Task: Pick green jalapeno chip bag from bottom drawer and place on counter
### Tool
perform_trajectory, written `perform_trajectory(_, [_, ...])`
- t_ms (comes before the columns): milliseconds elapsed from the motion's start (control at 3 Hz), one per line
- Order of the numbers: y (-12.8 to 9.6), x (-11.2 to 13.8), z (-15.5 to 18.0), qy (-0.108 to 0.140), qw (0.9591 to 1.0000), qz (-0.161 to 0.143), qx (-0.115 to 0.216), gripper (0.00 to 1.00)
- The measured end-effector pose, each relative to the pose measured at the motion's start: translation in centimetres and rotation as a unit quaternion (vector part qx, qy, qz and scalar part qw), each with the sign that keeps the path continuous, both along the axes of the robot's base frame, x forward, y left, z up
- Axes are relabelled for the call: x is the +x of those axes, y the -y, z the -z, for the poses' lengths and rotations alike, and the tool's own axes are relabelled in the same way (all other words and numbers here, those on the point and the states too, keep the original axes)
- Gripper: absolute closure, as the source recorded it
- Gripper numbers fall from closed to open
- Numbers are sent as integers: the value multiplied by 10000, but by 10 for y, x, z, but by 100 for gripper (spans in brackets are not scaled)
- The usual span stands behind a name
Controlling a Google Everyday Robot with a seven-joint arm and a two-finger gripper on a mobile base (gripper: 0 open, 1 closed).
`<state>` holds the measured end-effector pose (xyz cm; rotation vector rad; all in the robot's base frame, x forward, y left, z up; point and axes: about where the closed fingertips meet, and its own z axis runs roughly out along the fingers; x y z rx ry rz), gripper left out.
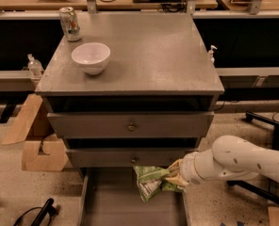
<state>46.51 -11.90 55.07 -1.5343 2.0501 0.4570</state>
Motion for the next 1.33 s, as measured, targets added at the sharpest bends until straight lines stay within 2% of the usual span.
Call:
perform_trajectory(333, [0,0,0,0,10000,0,1,100])
perform_trajectory(667, [-8,1,-29,95,9998,-79,131,100])
perform_trajectory(1000, [-8,2,-77,240,9993,-25,274,100])
perform_trajectory(1333, [-4,7,-128,343,9992,92,170,100])
